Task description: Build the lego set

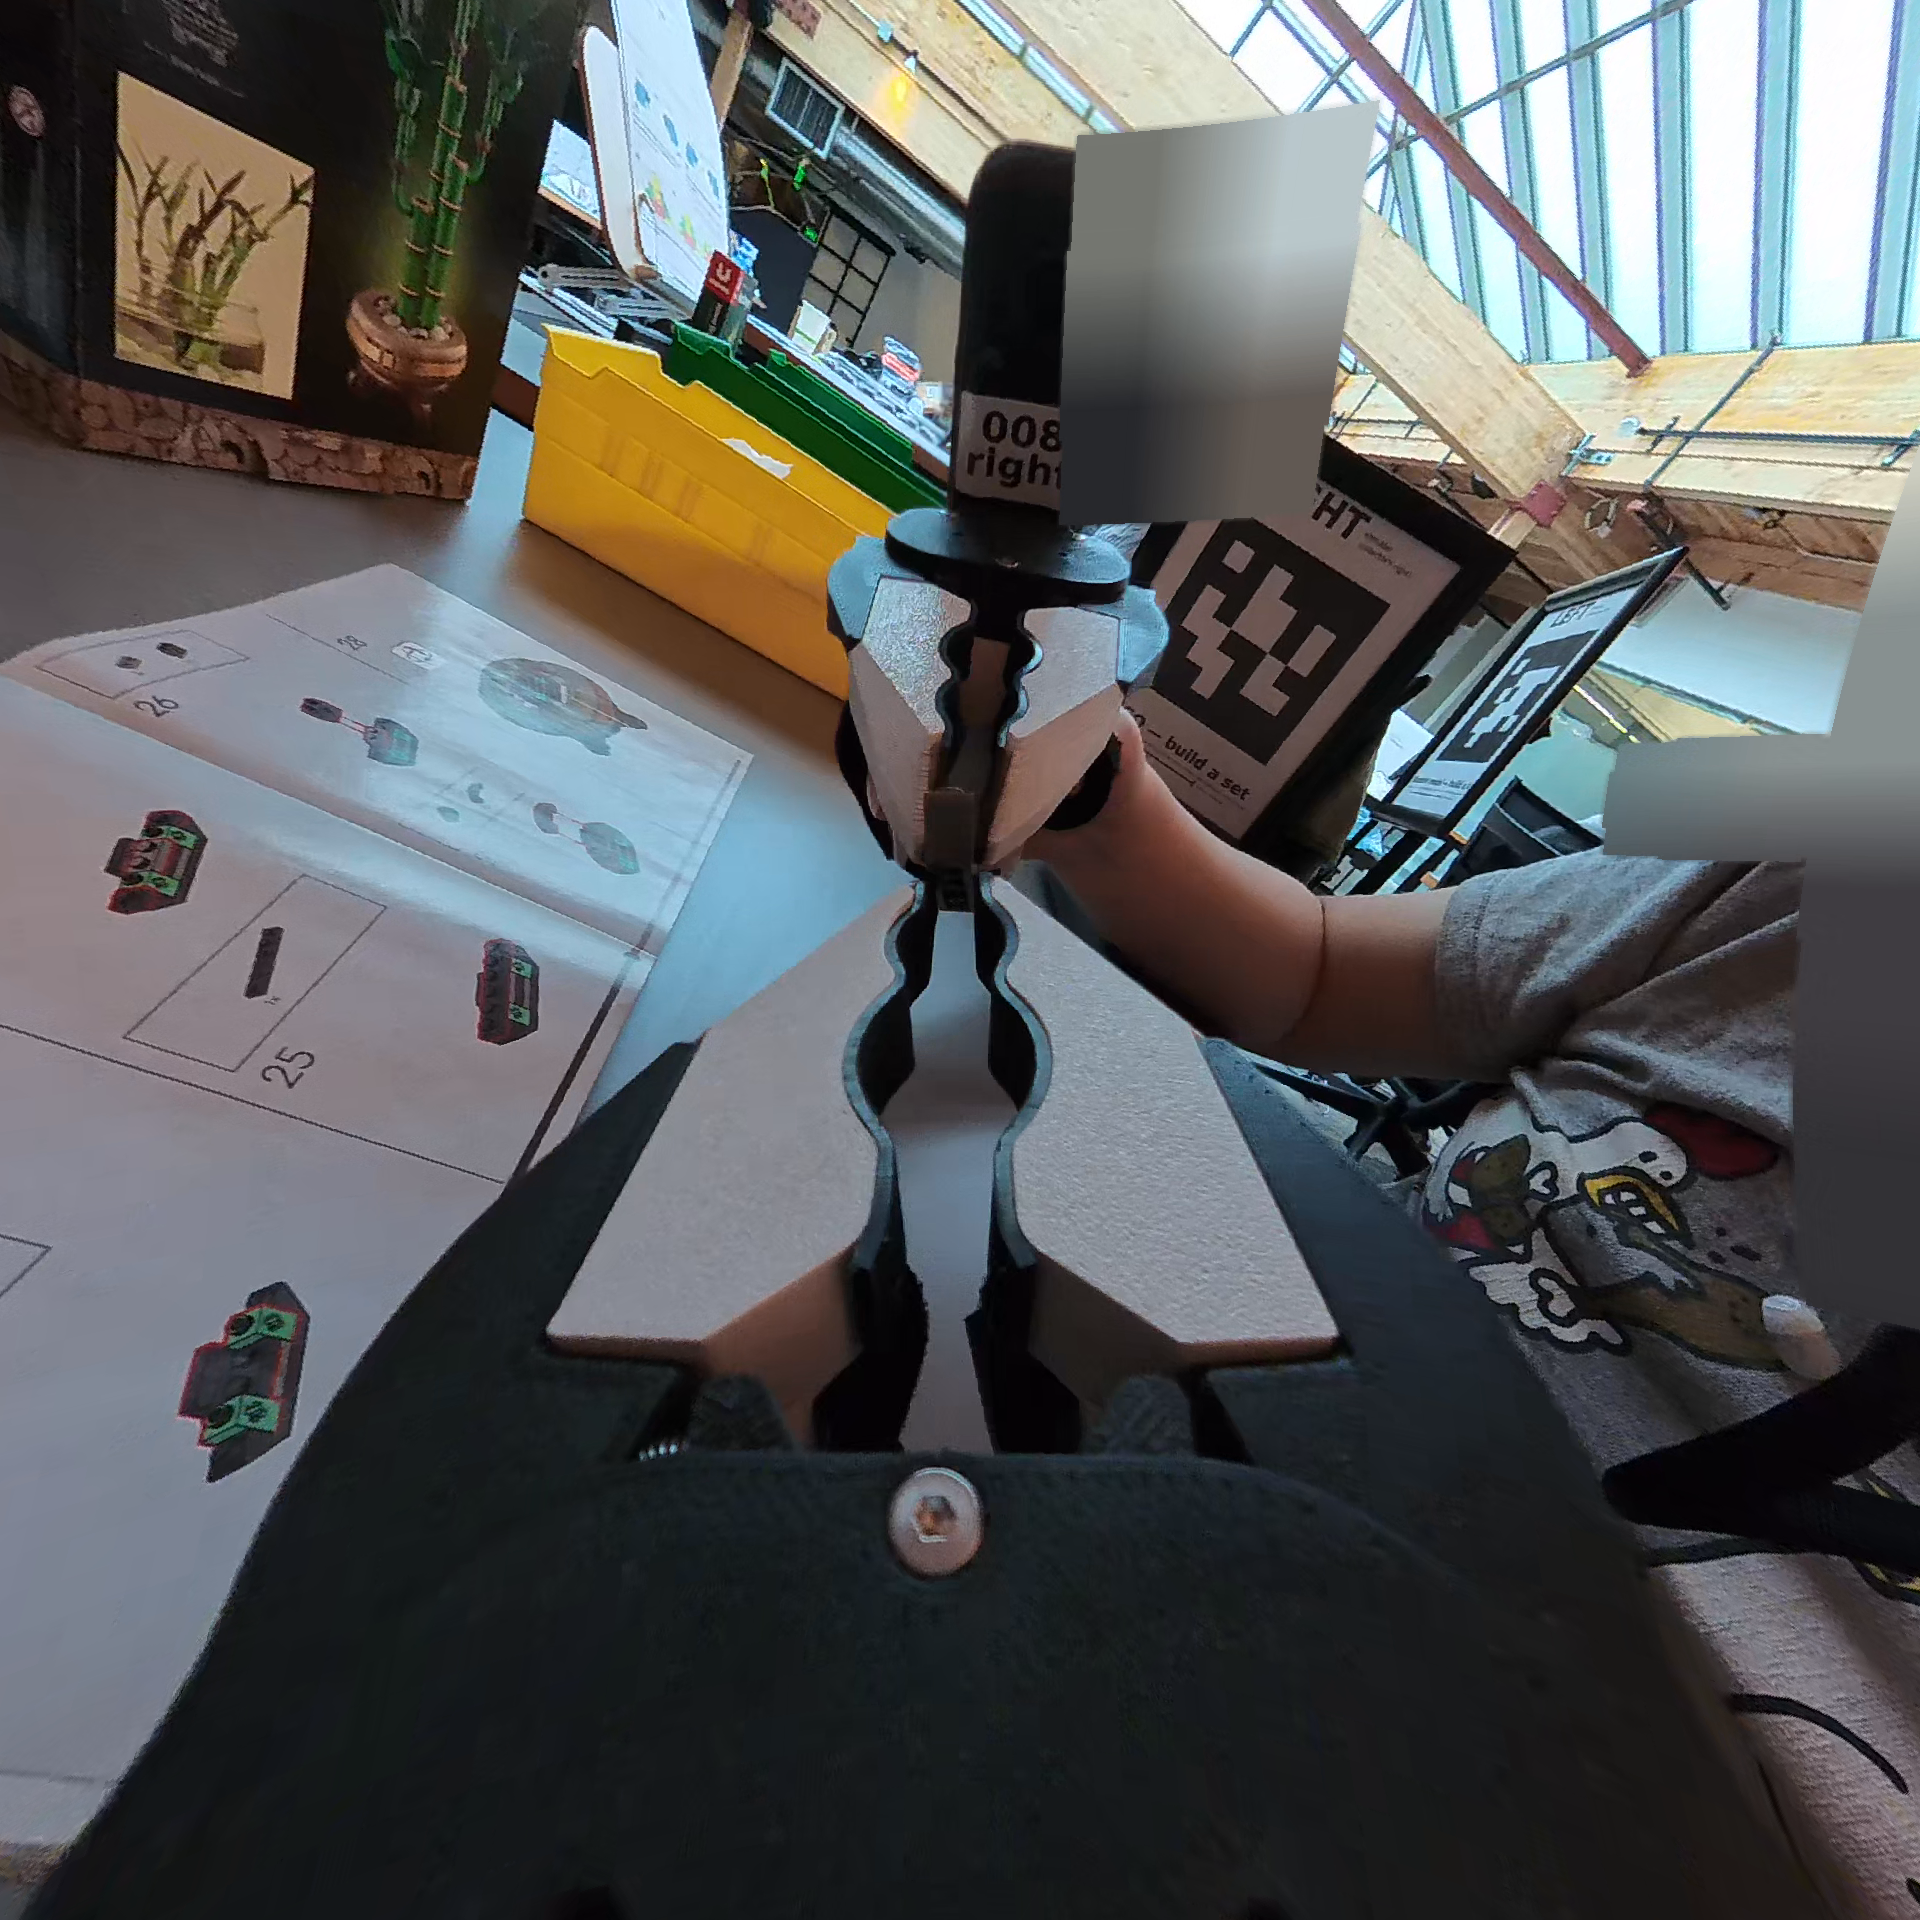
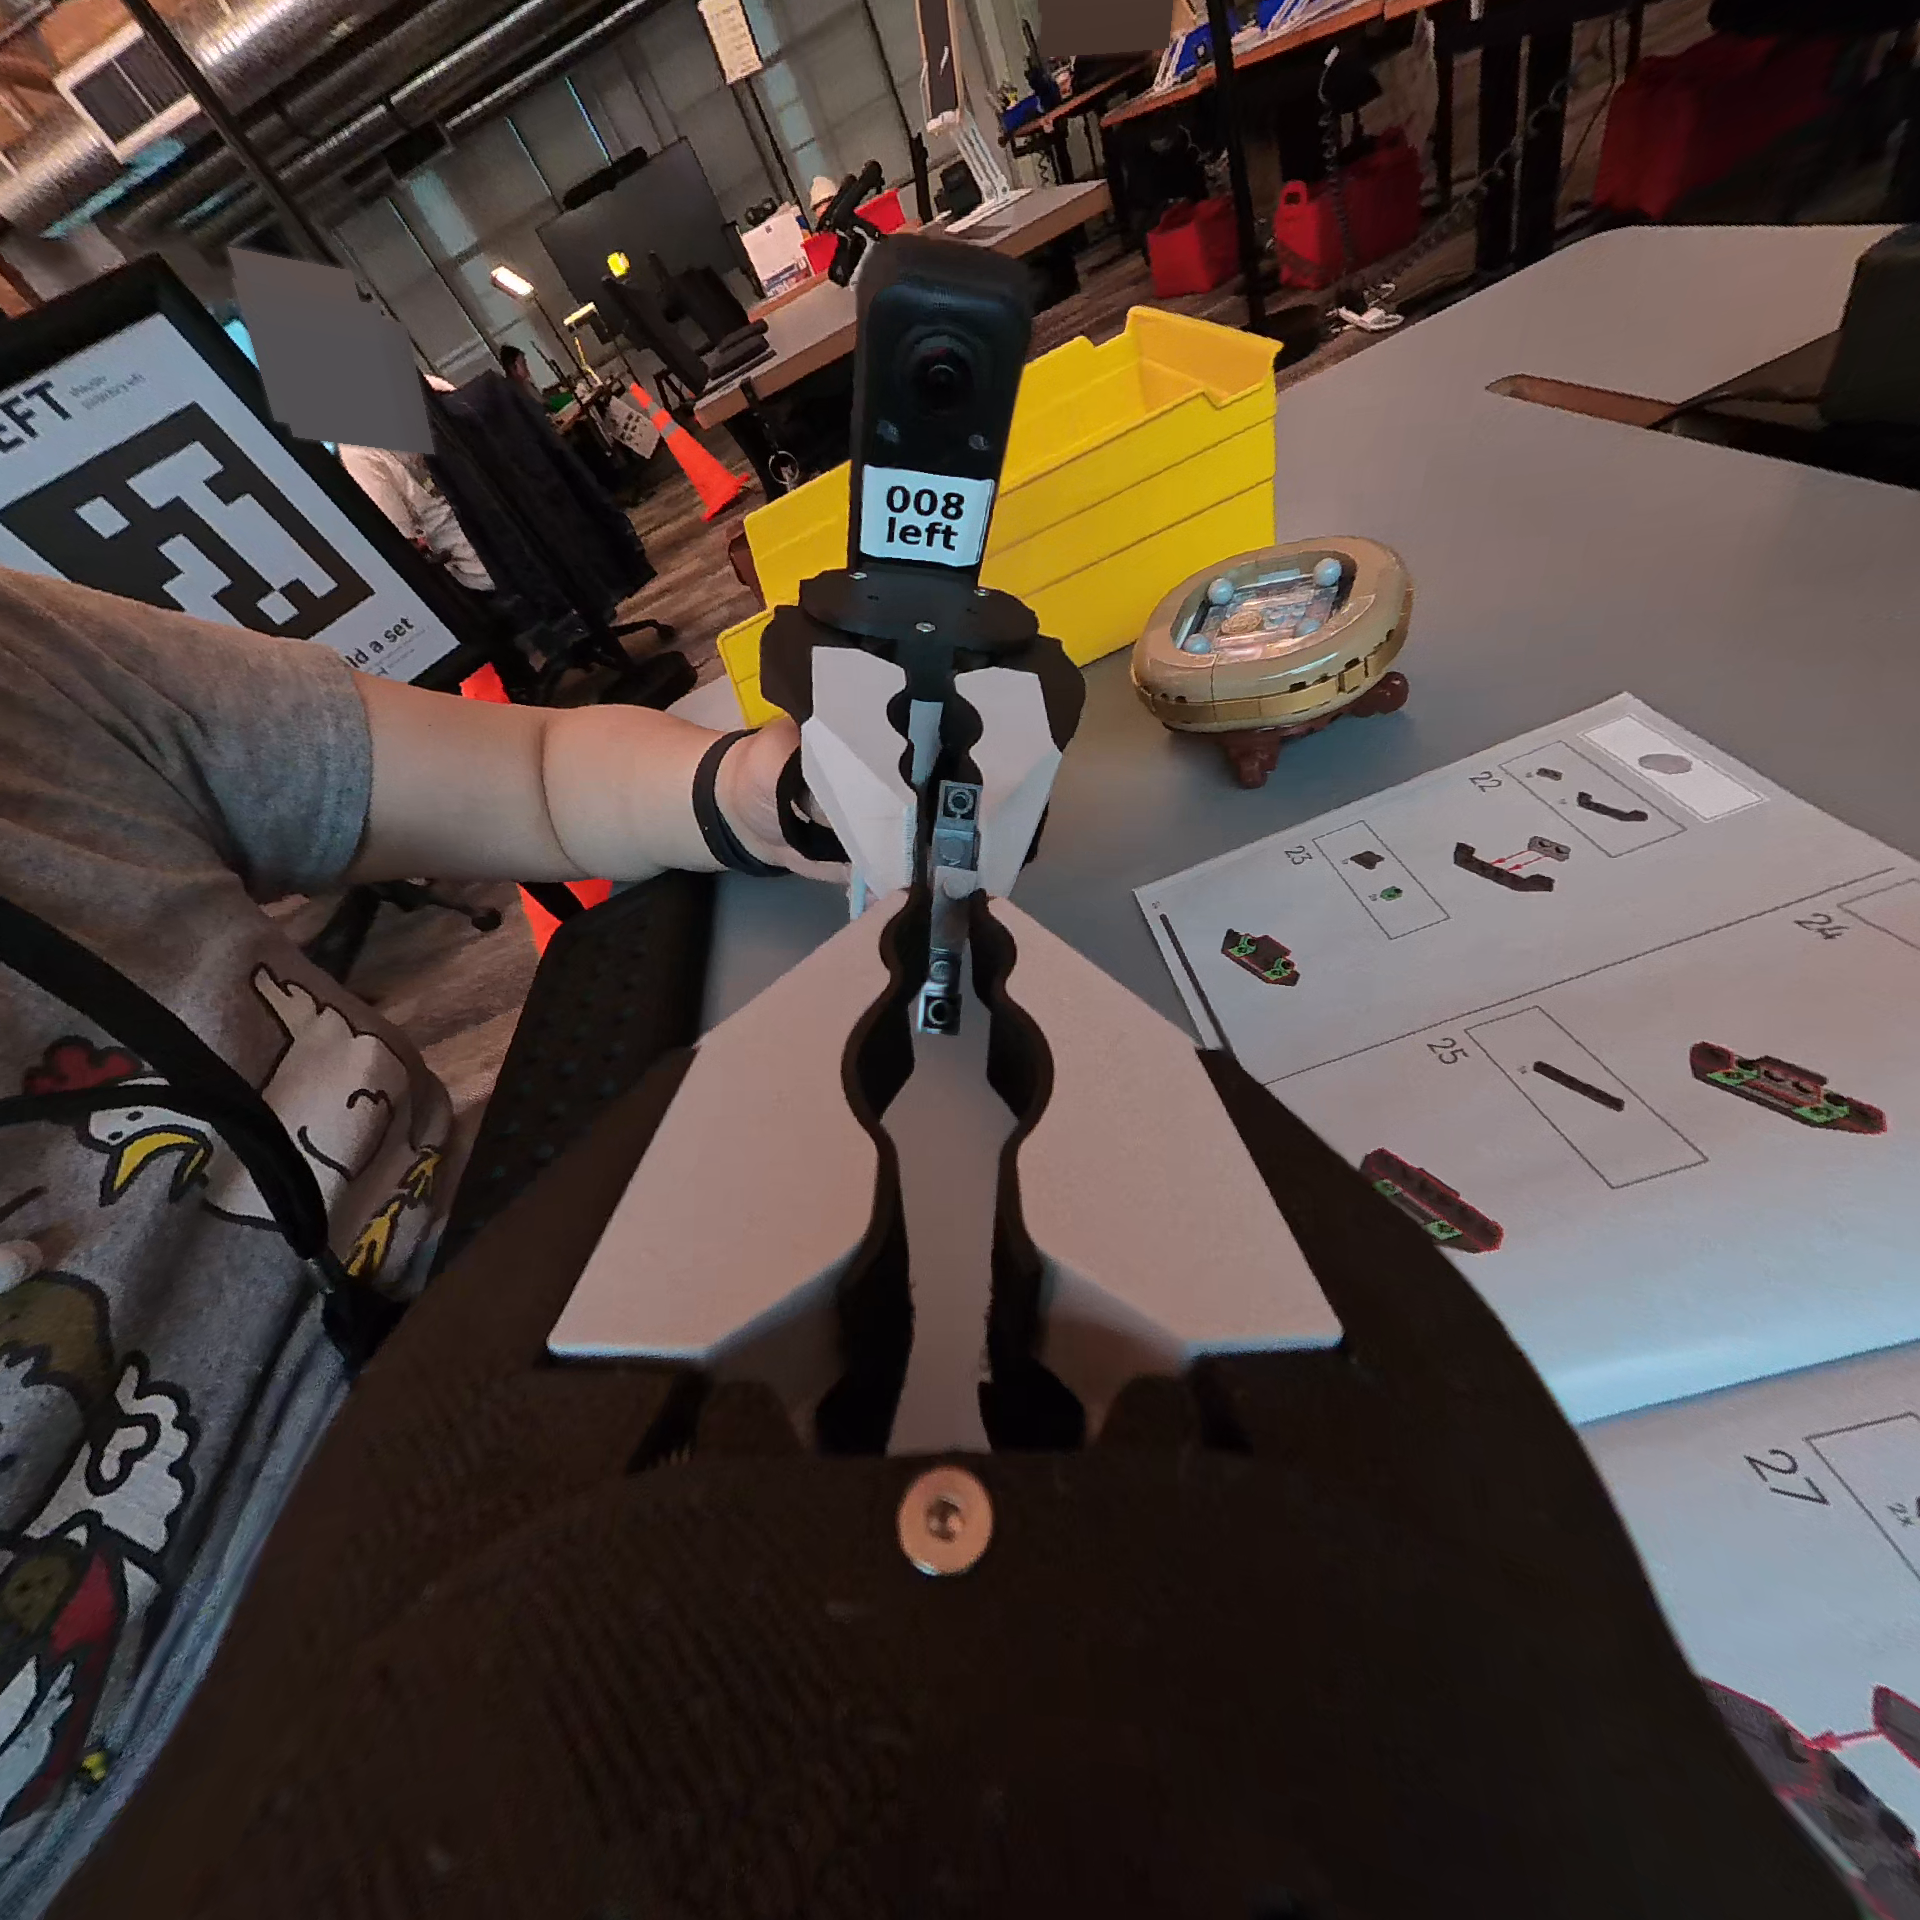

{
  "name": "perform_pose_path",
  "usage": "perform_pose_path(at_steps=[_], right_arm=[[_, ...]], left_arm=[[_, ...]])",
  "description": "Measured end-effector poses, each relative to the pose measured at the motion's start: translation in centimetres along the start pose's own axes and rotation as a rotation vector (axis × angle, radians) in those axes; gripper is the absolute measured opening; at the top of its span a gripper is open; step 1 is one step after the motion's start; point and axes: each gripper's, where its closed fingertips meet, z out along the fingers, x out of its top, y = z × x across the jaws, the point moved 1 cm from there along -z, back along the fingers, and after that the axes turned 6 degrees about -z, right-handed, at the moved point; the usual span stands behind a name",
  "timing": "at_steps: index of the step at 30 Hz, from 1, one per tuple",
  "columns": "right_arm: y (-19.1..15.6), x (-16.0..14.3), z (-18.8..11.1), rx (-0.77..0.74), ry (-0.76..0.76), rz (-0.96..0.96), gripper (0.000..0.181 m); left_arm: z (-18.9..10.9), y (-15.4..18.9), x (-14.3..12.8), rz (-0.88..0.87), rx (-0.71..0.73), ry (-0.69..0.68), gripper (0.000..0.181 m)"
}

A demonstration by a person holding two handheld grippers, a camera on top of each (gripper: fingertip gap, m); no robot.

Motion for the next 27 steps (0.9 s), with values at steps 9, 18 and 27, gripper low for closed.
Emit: perform_pose_path(at_steps=[9,18,27], right_arm=[[0.19,-0.25,0.16,-0.023,-0.011,-0.036,0.005],[0.41,-0.63,0.3,-0.11,-0.077,-0.169,0.004],[0.4,-0.61,0.16,-0.137,-0.11,-0.203,0.005]], left_arm=[[-0.02,-0.3,-0.06,0.017,0.055,-0.022,0.005],[-0.02,-0.74,-0.24,-0.028,0.078,-0.038,0.005],[0.08,-0.79,-0.27,-0.013,0.088,-0.044,0.005]])
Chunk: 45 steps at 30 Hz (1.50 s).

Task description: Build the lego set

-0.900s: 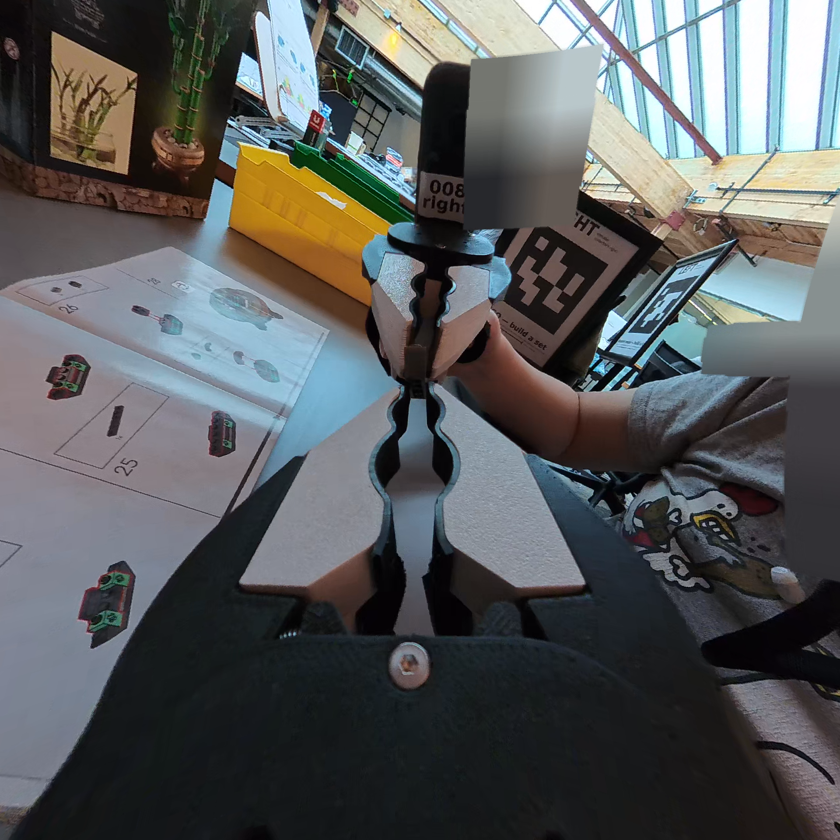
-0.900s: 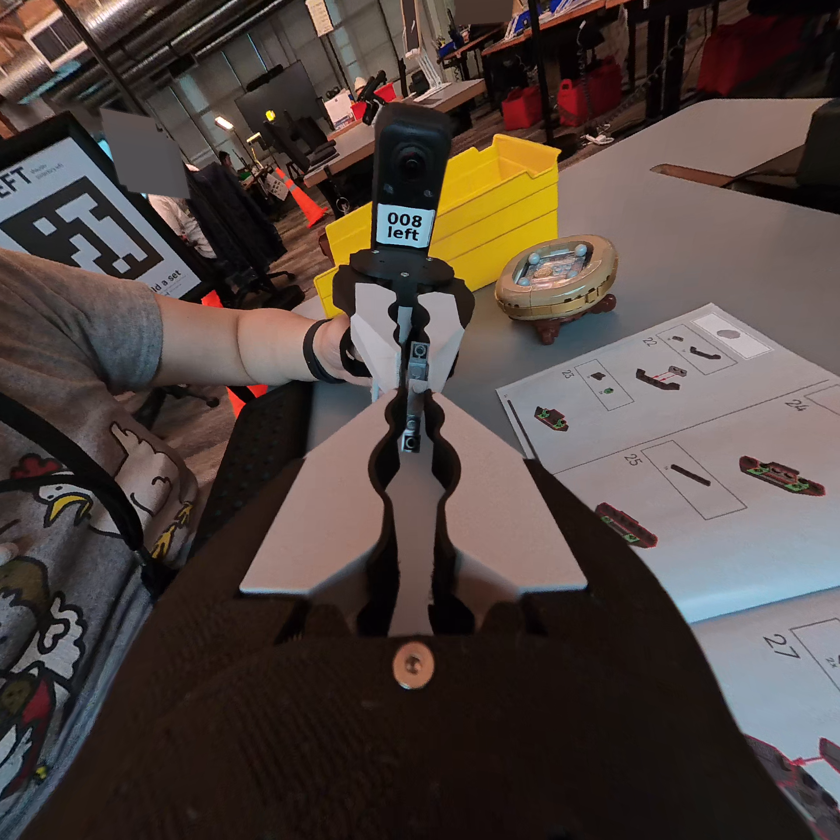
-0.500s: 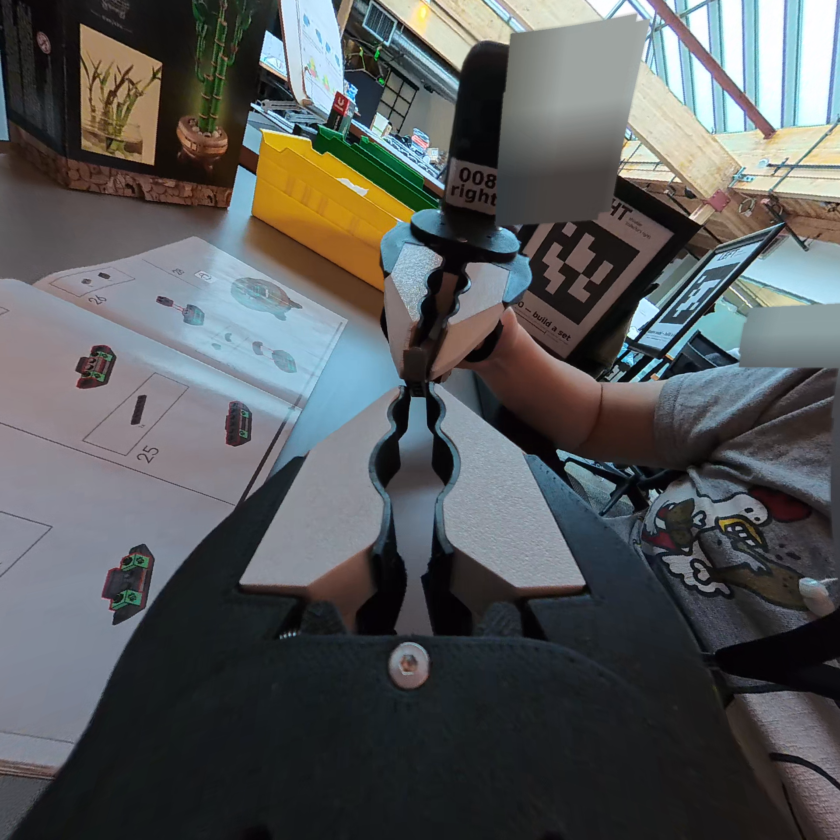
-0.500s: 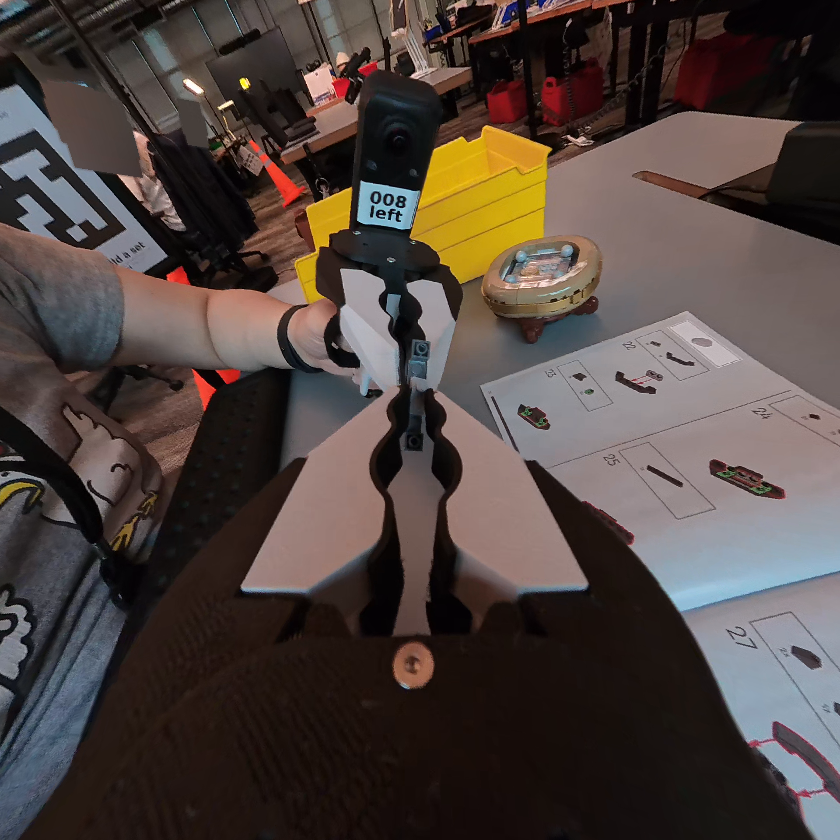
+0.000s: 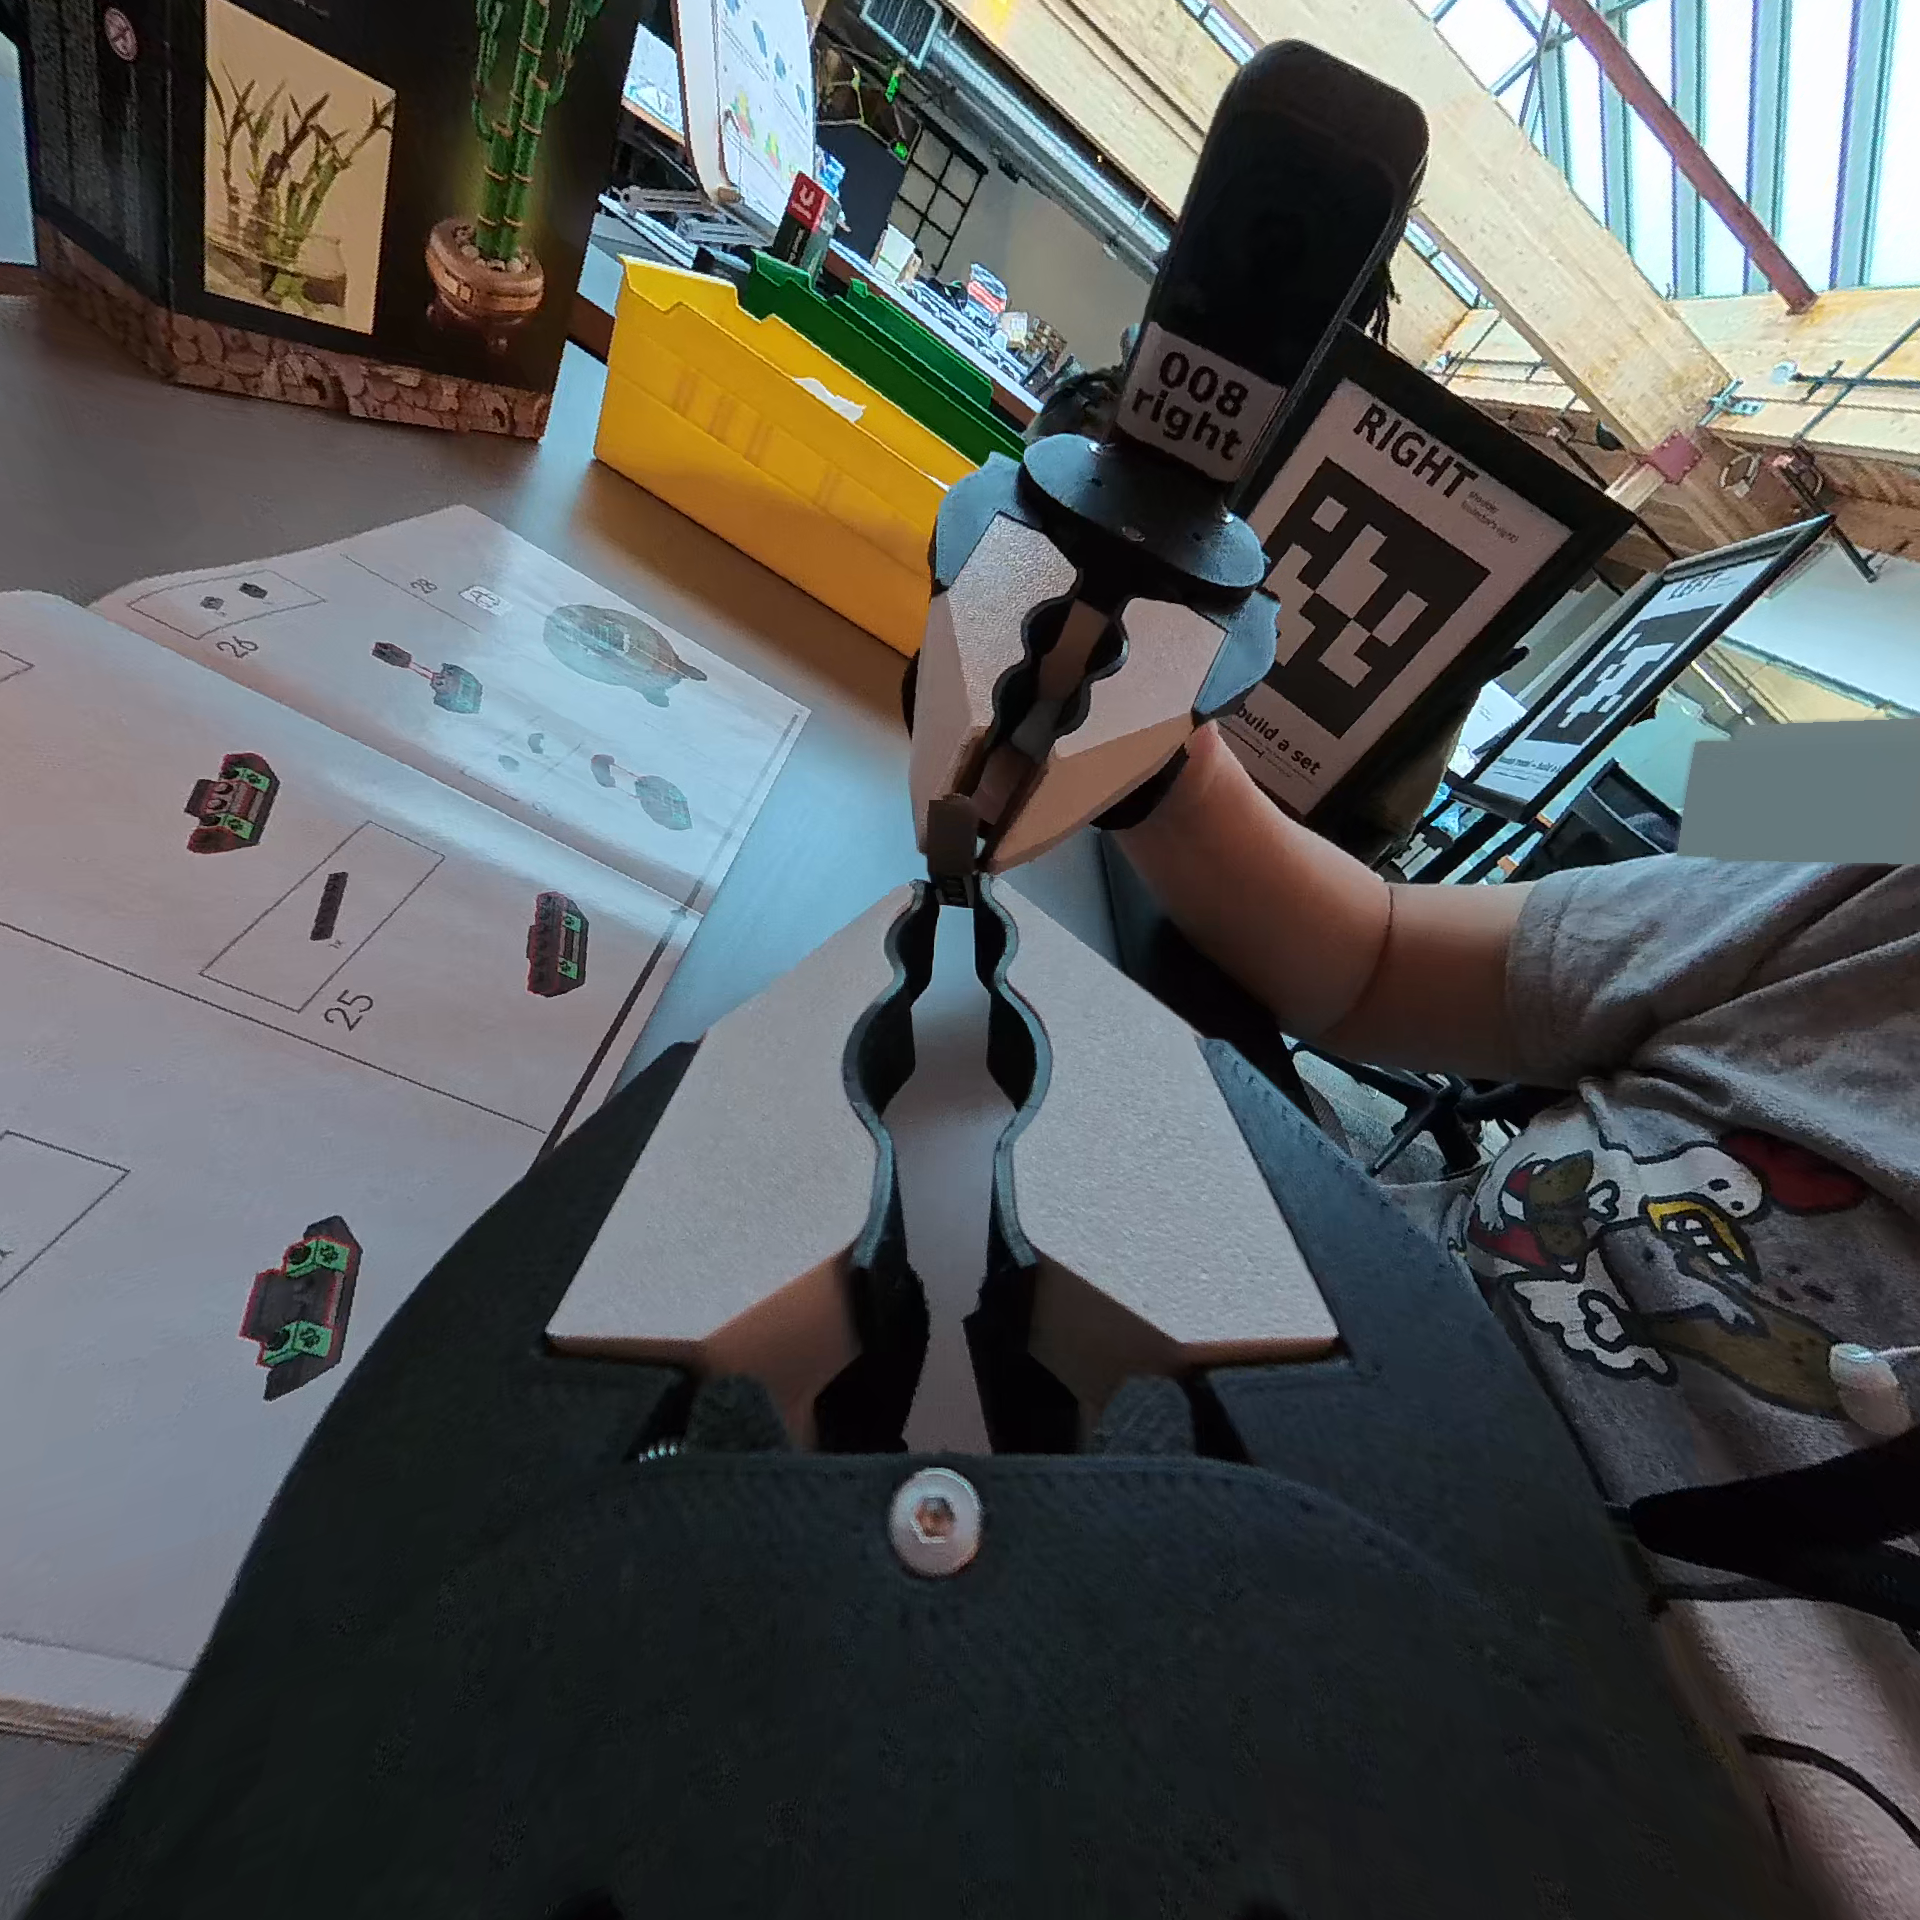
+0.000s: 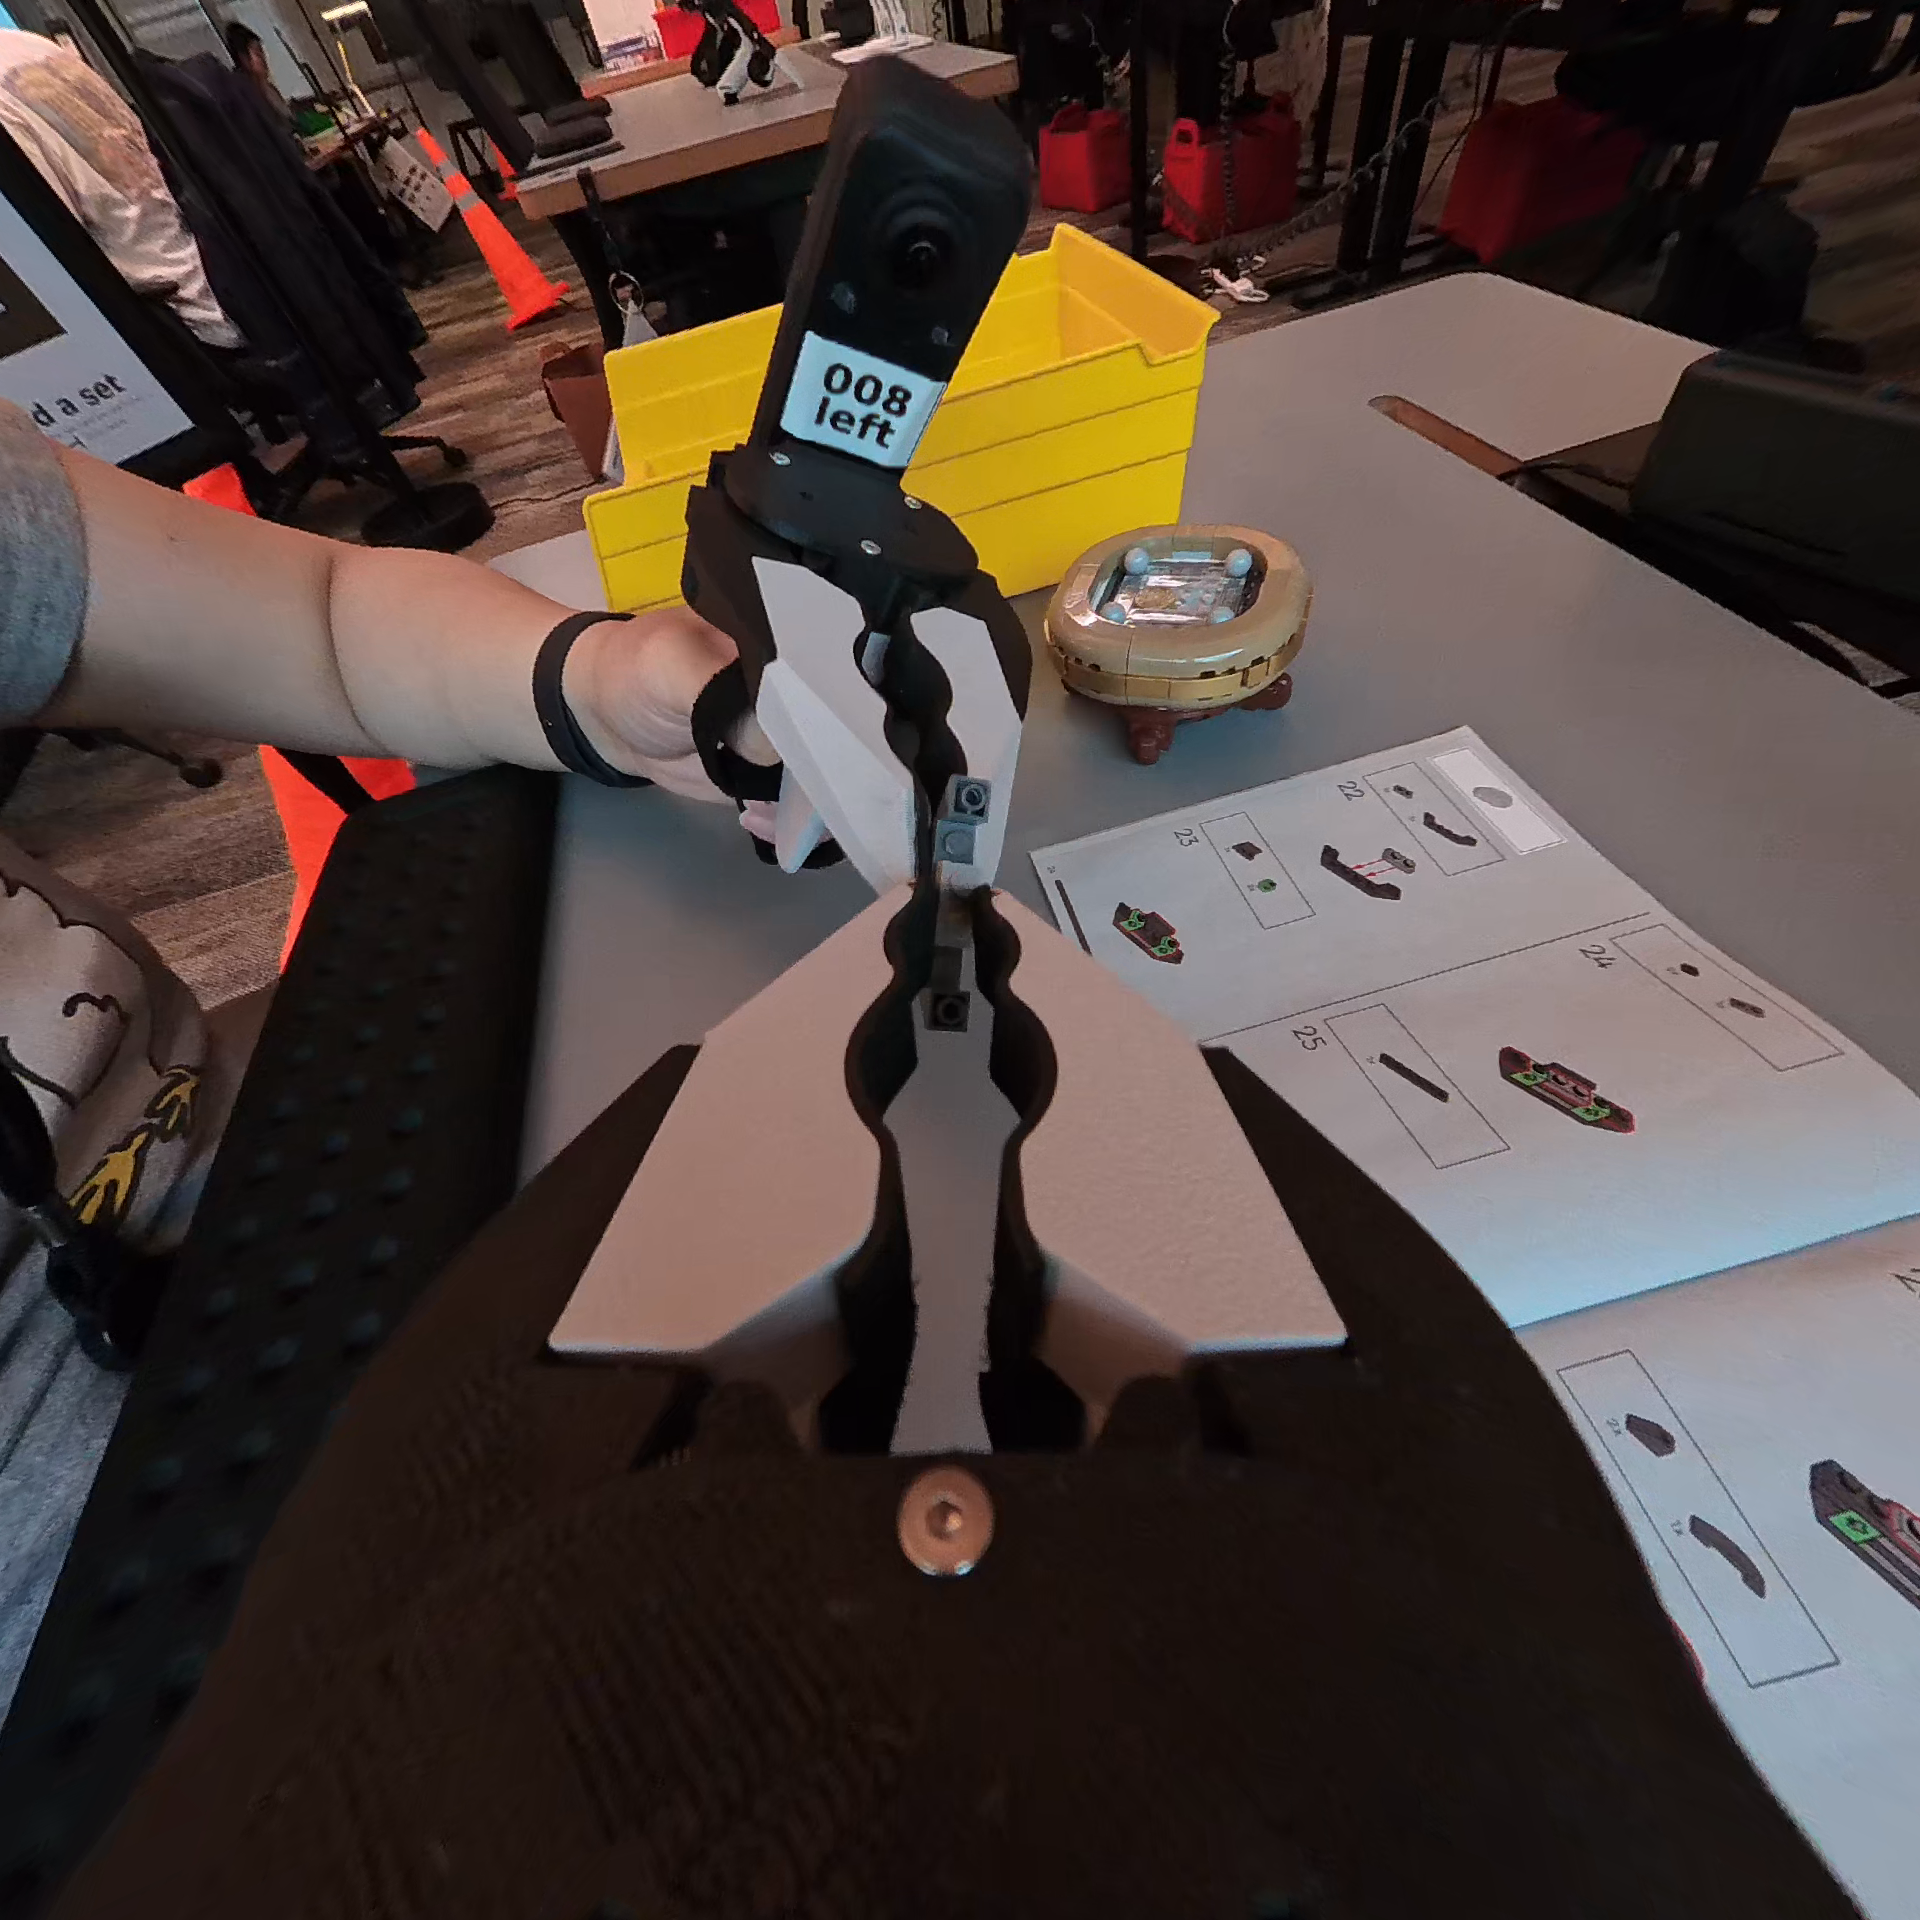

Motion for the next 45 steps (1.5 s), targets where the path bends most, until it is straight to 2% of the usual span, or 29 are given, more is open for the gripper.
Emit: perform_pose_path(at_steps=[10,18,29,37,45], right_arm=[[0.0,0.3,0.3,-0.059,-0.004,-0.09,0.006],[0.0,0.6,0.1,-0.008,0.043,0.018,0.006],[-0.5,1.7,-0.3,-0.027,0.05,-0.04,0.006],[-1.7,5.7,-0.4,0.006,-0.012,-0.11,0.006],[-2.5,11.7,-0.2,-0.011,-0.077,-0.181,0.006]], left_arm=[[-0.3,-0.5,0.4,-0.037,-0.01,0.035,0.005],[-0.2,0.0,0.4,0.046,-0.003,0.039,0.006],[-0.5,1.4,1.2,0.175,-0.032,0.088,0.005],[-1.8,4.0,3.8,0.262,-0.056,0.142,0.005],[-4.4,7.5,7.7,0.316,-0.059,0.24,0.005]])
